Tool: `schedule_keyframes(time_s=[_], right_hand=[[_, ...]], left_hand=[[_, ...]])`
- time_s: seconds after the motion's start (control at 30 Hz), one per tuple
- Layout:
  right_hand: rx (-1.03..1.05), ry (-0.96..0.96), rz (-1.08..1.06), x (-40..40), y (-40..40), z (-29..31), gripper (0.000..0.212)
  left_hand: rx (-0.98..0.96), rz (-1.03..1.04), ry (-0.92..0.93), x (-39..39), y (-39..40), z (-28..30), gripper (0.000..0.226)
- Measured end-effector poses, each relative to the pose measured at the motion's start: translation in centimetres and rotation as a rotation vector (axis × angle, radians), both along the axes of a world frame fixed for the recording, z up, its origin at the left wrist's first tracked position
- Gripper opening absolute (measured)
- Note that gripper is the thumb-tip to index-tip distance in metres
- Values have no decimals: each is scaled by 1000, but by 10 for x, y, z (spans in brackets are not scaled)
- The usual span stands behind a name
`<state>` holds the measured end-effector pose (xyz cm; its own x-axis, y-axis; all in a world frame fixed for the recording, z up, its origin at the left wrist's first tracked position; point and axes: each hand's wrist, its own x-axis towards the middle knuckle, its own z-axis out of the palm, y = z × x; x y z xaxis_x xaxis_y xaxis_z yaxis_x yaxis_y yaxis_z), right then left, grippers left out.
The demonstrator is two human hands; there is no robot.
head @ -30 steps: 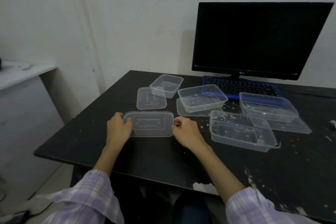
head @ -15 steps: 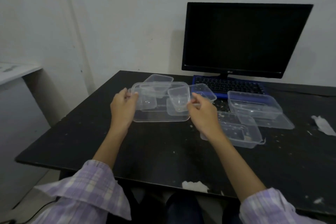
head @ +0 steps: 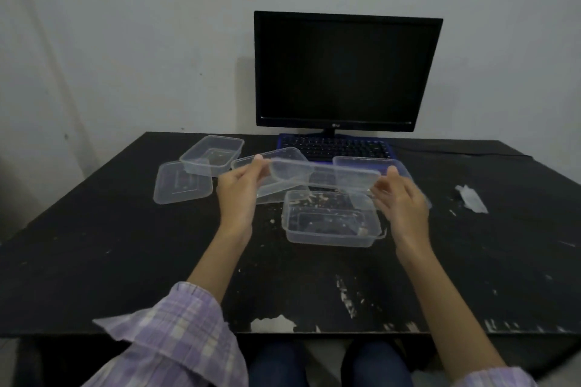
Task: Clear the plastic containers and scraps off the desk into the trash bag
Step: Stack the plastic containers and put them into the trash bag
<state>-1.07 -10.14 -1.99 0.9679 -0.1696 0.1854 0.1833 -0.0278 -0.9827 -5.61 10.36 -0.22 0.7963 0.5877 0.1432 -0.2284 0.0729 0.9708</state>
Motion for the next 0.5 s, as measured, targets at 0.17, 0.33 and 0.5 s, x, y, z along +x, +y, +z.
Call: schedule_keyframes(time_s=[0.17,0.33,0.5], right_hand=[[-34,71,-21,-2,-15,-19,31],[-94,123,-74,4,-19,-35,11],[-148,125,-64,5,-16,-44,12]], left_hand=[[4,-7,105,6,-11,-26,12],[53,22,187,8,-16,-44,12],[118,49,248,8,-16,-55,17]])
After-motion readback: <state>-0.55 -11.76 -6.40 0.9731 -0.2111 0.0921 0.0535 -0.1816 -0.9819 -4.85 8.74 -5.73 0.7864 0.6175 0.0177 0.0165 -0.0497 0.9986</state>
